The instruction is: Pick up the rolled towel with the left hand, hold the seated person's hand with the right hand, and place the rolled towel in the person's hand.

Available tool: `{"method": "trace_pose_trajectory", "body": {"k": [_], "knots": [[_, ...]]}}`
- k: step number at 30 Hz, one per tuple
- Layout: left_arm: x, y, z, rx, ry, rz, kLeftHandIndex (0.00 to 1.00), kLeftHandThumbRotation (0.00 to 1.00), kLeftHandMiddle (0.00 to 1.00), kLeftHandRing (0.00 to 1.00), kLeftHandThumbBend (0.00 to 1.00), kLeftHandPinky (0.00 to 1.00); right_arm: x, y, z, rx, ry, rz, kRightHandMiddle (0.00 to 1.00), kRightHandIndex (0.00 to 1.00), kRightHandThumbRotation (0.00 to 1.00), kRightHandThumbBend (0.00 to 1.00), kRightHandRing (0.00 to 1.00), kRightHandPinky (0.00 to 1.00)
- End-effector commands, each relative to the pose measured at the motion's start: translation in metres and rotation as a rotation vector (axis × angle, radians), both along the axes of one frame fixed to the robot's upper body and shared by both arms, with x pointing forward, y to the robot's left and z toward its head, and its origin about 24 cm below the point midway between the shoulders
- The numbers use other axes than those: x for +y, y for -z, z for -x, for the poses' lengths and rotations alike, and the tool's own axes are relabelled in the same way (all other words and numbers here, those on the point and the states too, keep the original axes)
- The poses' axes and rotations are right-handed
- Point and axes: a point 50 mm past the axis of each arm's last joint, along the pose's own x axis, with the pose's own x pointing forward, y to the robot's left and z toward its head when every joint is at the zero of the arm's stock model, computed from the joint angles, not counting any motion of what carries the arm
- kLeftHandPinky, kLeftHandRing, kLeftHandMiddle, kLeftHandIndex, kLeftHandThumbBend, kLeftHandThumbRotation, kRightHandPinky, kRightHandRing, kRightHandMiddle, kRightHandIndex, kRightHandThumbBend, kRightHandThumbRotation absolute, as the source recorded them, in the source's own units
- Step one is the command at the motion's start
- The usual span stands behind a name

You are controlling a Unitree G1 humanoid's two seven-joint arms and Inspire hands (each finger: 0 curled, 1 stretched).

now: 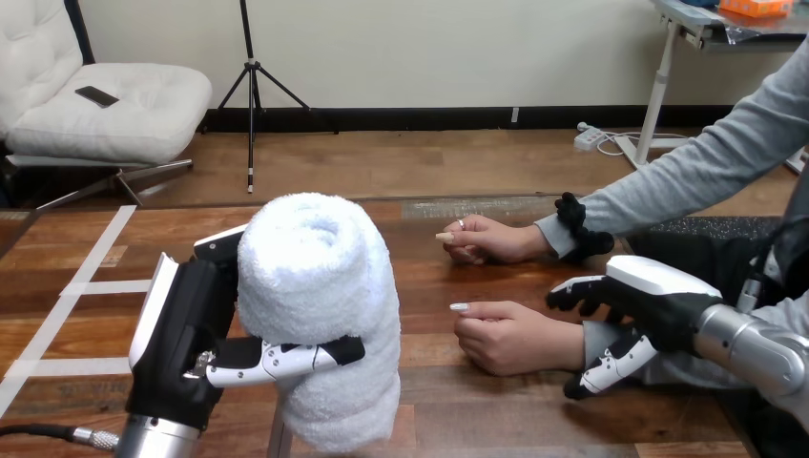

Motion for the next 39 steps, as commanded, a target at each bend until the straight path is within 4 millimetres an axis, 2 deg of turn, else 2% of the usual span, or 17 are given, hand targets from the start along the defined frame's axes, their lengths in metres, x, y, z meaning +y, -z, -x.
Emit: {"method": "trace_pose_trajectory", "body": {"k": [1, 39], "knots": [[0.001, -0.025, -0.007, -0.149, 0.012, 0.01, 0.35, 0.0, 0.33, 0.27, 0.59, 0.23, 0.008, -0.031, -0.022, -0.096, -0.028, 0.021, 0.84, 0.82, 0.28, 0.99, 0.8, 0.67], [0.004, -0.033, -0.001, -0.191, 0.014, 0.021, 0.35, 0.0, 0.32, 0.26, 0.63, 0.2, 0.022, -0.026, -0.025, -0.121, -0.101, 0.082, 0.75, 0.75, 0.26, 0.96, 0.73, 0.61]]}}
